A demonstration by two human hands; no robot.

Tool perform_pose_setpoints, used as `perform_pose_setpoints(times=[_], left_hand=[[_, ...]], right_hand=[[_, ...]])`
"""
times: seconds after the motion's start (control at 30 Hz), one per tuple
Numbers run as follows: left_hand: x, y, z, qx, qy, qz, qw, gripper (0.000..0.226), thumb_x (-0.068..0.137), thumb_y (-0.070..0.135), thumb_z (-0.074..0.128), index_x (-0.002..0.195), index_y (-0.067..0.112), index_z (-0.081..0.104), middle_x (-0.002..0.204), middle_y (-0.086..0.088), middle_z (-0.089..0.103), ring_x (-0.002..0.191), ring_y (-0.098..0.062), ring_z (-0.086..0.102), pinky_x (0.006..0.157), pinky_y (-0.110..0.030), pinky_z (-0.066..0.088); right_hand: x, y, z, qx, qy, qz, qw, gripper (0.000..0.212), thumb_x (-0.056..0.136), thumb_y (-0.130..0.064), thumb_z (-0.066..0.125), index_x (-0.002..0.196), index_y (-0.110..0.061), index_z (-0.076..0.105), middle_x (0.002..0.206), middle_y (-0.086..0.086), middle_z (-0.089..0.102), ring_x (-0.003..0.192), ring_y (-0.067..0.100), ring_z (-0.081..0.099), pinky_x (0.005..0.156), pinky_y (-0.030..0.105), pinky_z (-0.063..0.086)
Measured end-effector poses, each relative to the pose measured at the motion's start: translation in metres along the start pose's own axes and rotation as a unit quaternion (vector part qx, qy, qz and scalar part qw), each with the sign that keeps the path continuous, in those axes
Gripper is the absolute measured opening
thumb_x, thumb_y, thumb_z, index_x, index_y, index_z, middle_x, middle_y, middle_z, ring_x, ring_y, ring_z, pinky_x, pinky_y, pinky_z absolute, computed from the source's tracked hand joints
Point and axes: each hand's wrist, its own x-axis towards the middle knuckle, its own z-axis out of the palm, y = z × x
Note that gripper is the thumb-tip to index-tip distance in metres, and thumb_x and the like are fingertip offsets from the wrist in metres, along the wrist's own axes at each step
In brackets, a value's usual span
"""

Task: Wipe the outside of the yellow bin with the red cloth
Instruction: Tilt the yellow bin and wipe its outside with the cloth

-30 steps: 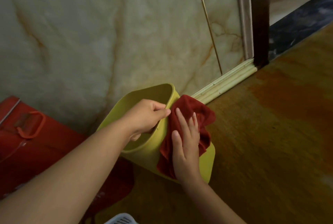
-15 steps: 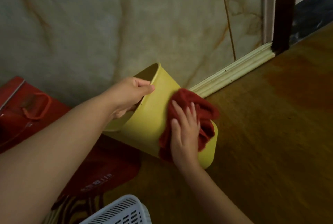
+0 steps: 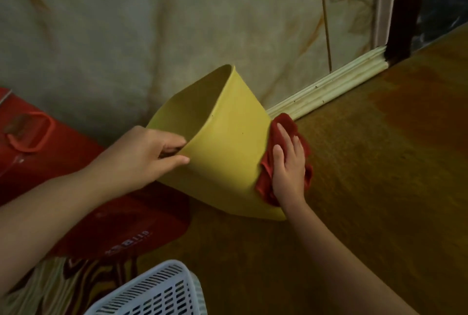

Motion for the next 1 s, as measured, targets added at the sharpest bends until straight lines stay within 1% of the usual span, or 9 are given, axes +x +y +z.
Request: perform_pose_setpoints(times=[0.1, 0.2, 0.3, 0.47, 0.57, 0.7, 0.8, 0.87, 1.0], left_hand=[[0.010, 0.027, 0.005, 0.002, 0.015, 0.020, 1.000, 0.035, 0.079, 0.031, 0.061, 0.051, 0.021, 0.041, 0.042, 0.005, 0.037, 0.044, -0.008, 0.042, 0.046, -0.022, 0.029], [0.018, 0.055, 0.010, -0.020, 0.009, 0.037, 0.999, 0.032, 0.079, 0.027, 0.061, 0.053, 0.033, 0.045, 0.046, 0.012, 0.049, 0.052, -0.001, 0.049, 0.048, -0.014, 0.032], [0.021, 0.070, 0.017, 0.004, 0.007, 0.038, 0.999, 0.015, 0.081, 0.026, 0.059, 0.068, 0.019, 0.060, 0.051, 0.010, 0.047, 0.053, -0.003, 0.046, 0.047, -0.014, 0.026], [0.023, 0.075, 0.015, 0.008, 0.029, 0.010, 0.999, 0.015, 0.080, 0.025, 0.060, 0.072, 0.014, 0.064, 0.063, 0.001, 0.062, 0.062, -0.016, 0.055, 0.054, -0.029, 0.037], [0.030, 0.084, 0.019, -0.001, 0.037, 0.002, 0.999, 0.021, 0.079, 0.024, 0.060, 0.061, 0.018, 0.052, 0.052, 0.009, 0.048, 0.055, -0.012, 0.048, 0.049, -0.027, 0.029], [0.052, 0.099, 0.027, 0.001, 0.041, -0.011, 0.999, 0.019, 0.078, 0.023, 0.061, 0.064, 0.011, 0.057, 0.066, 0.000, 0.059, 0.074, -0.023, 0.061, 0.059, -0.027, 0.033], [0.070, 0.106, 0.026, -0.021, 0.028, -0.021, 0.999, 0.008, 0.076, 0.020, 0.063, 0.072, 0.014, 0.065, 0.084, -0.006, 0.070, 0.089, -0.023, 0.065, 0.074, -0.033, 0.049], [0.079, 0.106, 0.022, -0.046, 0.030, -0.037, 0.998, 0.006, 0.075, 0.018, 0.065, 0.077, 0.014, 0.069, 0.089, -0.007, 0.072, 0.090, -0.021, 0.065, 0.081, -0.034, 0.051], [0.067, 0.080, 0.002, -0.093, -0.048, -0.030, 0.994, 0.016, 0.070, 0.016, 0.071, 0.086, 0.015, 0.071, 0.080, 0.005, 0.068, 0.080, -0.008, 0.065, 0.070, -0.016, 0.048]], right_hand=[[0.001, 0.017, -0.010, 0.037, 0.028, 0.064, 0.997, 0.046, 0.092, -0.048, 0.022, 0.137, -0.045, 0.032, 0.151, 0.001, 0.032, 0.140, 0.018, 0.021, 0.113, 0.044, 0.016], [-0.005, 0.035, -0.022, 0.067, 0.051, 0.170, 0.982, 0.044, 0.096, -0.042, 0.022, 0.139, -0.035, 0.034, 0.149, 0.004, 0.035, 0.138, 0.022, 0.026, 0.114, 0.048, 0.019], [-0.019, 0.042, -0.030, 0.058, 0.023, 0.207, 0.976, 0.046, 0.097, -0.044, 0.019, 0.141, -0.035, 0.029, 0.152, 0.003, 0.030, 0.140, 0.023, 0.022, 0.115, 0.048, 0.015], [-0.053, 0.024, -0.027, 0.039, 0.000, 0.179, 0.983, 0.048, 0.095, -0.040, 0.026, 0.143, -0.041, 0.018, 0.156, 0.002, 0.020, 0.143, 0.020, 0.011, 0.116, 0.045, 0.007], [-0.076, 0.008, -0.022, 0.030, -0.018, 0.144, 0.989, 0.067, 0.086, -0.035, 0.034, 0.140, -0.050, -0.002, 0.158, 0.005, 0.004, 0.144, 0.018, -0.003, 0.109, 0.036, 0.000], [-0.091, -0.006, -0.011, -0.041, -0.003, 0.069, 0.997, 0.092, 0.089, -0.012, 0.049, 0.132, -0.052, -0.021, 0.157, 0.014, -0.004, 0.142, 0.025, -0.012, 0.109, 0.037, -0.001], [-0.088, -0.008, -0.011, -0.057, 0.029, 0.058, 0.996, 0.092, 0.088, -0.007, 0.053, 0.133, -0.051, -0.014, 0.156, 0.015, 0.007, 0.143, 0.027, -0.003, 0.112, 0.040, 0.005], [-0.092, -0.010, -0.011, -0.062, 0.045, 0.027, 0.997, 0.089, 0.085, -0.006, 0.059, 0.136, -0.049, -0.001, 0.153, 0.015, 0.020, 0.142, 0.028, 0.007, 0.113, 0.043, 0.012], [-0.098, -0.009, -0.021, -0.057, 0.046, -0.013, 0.997, 0.083, 0.080, -0.005, 0.066, 0.137, -0.042, 0.018, 0.145, 0.008, 0.036, 0.138, 0.026, 0.024, 0.111, 0.043, 0.021]])
